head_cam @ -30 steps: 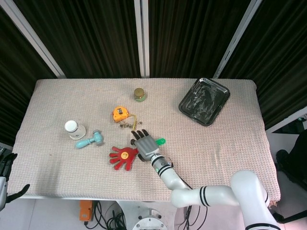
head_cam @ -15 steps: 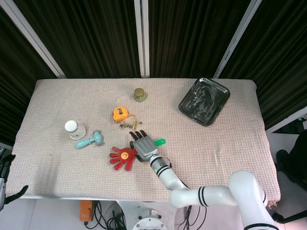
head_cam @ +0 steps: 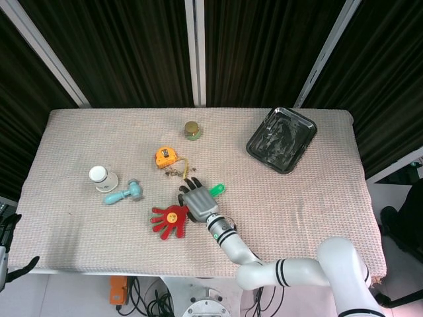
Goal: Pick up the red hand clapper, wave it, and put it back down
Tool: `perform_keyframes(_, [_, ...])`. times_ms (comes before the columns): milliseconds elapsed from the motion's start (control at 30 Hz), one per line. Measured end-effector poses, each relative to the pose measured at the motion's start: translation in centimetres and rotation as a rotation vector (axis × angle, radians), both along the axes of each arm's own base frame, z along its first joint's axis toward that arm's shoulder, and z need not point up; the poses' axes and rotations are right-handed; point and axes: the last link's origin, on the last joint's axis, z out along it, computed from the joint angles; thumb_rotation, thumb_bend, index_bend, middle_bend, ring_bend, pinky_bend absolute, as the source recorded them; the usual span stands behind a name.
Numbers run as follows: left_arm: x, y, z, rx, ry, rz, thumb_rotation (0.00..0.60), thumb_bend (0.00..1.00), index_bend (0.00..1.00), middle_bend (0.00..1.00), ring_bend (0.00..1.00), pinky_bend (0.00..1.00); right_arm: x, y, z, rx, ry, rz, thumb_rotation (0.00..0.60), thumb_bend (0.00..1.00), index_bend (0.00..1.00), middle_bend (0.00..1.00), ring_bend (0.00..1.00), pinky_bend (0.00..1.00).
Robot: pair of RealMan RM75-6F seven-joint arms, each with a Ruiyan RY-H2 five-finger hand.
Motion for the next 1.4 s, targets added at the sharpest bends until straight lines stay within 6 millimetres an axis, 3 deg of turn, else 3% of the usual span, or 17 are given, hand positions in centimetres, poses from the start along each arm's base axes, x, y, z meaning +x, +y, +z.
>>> perform_keyframes(100, [0.0,-0.1,0.0,-0.001,-0.008,-0.002,0.600,0.14,0.07,0.06,0.00,0.04,-0.1,0.0,0.7,-0.013,-0.050,-0.003,0.600,0.32,0.88,0.38,0.13,0.16])
perform_keyframes(400, [0.2,0.0,-0.1,0.001,-0.013,-0.011,0.600,0.14,0.07,0.07,0.00,0.04,-1.3,-0.2,2.7,-0.035,-0.186,-0.037,0.600,0.32,0.91,0.46,0.29,0.56])
perform_keyframes(667, [0.4,0.1,-0.1,0.004,-0.014,-0.016,0.600,0.14,0.07,0.07,0.00,0.04,-2.0,-0.4,3.8,-0.057,-0.263,-0.039,0.600,0.33,0.91,0.60,0.50,0.80])
perform_keyframes(1100, [0.6,0.4,0.0,0.005,-0.008,-0.024,0.600,0.14,0.07,0.07,0.00,0.04,-3.3,-1.3,5.5,-0.085,-0.397,-0.116,0.600,0.34,0.92,0.64,0.56,0.85])
perform_keyframes(1400, [0.8,0.8,-0.1,0.001,-0.008,-0.031,0.600,0.14,0.07,0.07,0.00,0.04,-3.1,-2.1,8.8,0.049,-0.819,-0.355,0.600,0.36,0.94,0.65,0.58,0.86])
